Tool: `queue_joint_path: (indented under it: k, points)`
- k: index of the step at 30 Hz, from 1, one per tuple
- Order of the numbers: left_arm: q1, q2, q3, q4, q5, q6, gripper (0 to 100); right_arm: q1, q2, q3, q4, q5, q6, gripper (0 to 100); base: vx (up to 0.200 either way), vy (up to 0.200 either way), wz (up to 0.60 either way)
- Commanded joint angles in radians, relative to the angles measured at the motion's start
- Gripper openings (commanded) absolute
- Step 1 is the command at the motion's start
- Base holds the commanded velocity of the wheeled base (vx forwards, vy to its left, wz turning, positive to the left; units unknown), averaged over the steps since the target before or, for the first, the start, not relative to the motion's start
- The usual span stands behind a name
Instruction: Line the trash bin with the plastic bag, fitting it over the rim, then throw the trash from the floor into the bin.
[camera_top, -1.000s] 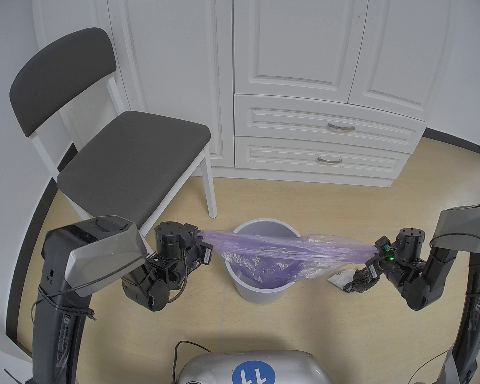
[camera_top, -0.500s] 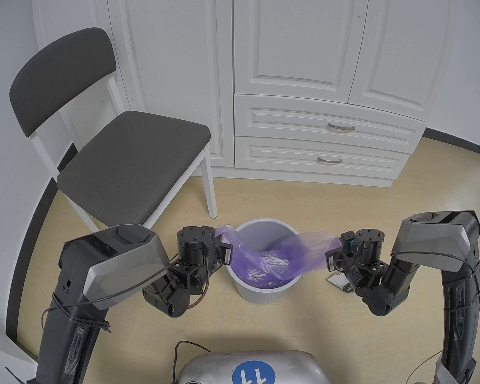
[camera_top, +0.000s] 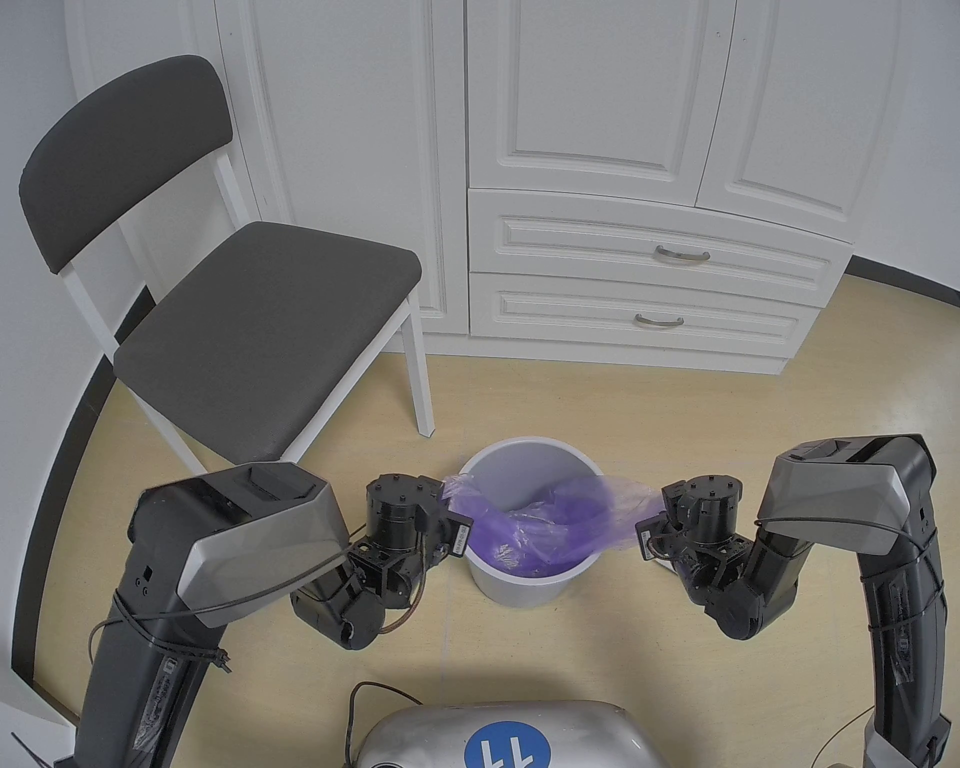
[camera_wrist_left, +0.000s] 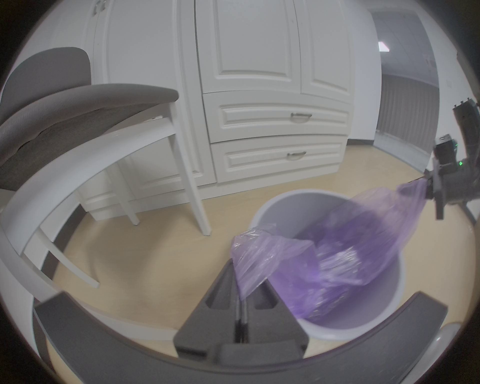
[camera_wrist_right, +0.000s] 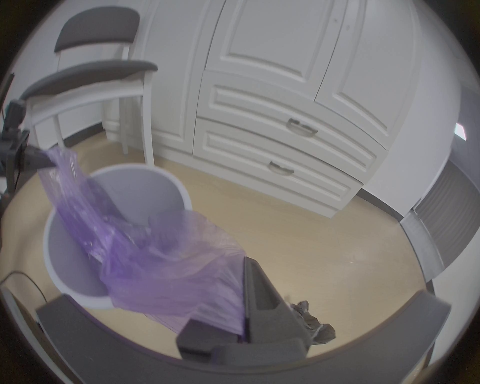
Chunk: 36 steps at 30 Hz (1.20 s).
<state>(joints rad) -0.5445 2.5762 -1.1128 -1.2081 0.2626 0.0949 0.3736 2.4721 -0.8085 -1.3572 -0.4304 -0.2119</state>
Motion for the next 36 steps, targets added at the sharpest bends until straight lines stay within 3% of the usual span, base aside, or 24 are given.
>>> queue_joint_path:
  k: [1,8,12,15,23,31,36]
  points:
    - [0.055,-0.014,0.019,0.009,0.007,0.054,0,-0.058,0.004,0.048,0.007,-0.007,-0.073,0,0.0,0.0,0.0]
    - [0.124,-0.148,0.148,0.021,-0.022,0.14,0,-0.144,-0.032,0.178,-0.056,0.01,-0.25,0,0.0,0.0,0.0]
    - [0.166,-0.156,0.238,0.036,-0.129,0.241,0,-0.159,0.004,0.249,-0.074,0.048,-0.353,0,0.0,0.0,0.0]
    - [0.178,-0.149,0.26,0.036,-0.146,0.282,0,-0.183,0.008,0.275,-0.076,0.07,-0.414,0,0.0,0.0,0.0]
    - [0.195,-0.116,0.248,0.036,-0.151,0.295,0,-0.205,0.019,0.29,-0.091,0.093,-0.44,0,0.0,0.0,0.0]
    - [0.175,-0.08,0.269,0.024,-0.2,0.295,0,-0.177,0.016,0.354,-0.108,0.139,-0.448,0,0.0,0.0,0.0]
    - [0.175,-0.07,0.3,0.022,-0.246,0.301,0,-0.176,0.022,0.42,-0.161,0.141,-0.514,0,0.0,0.0,0.0]
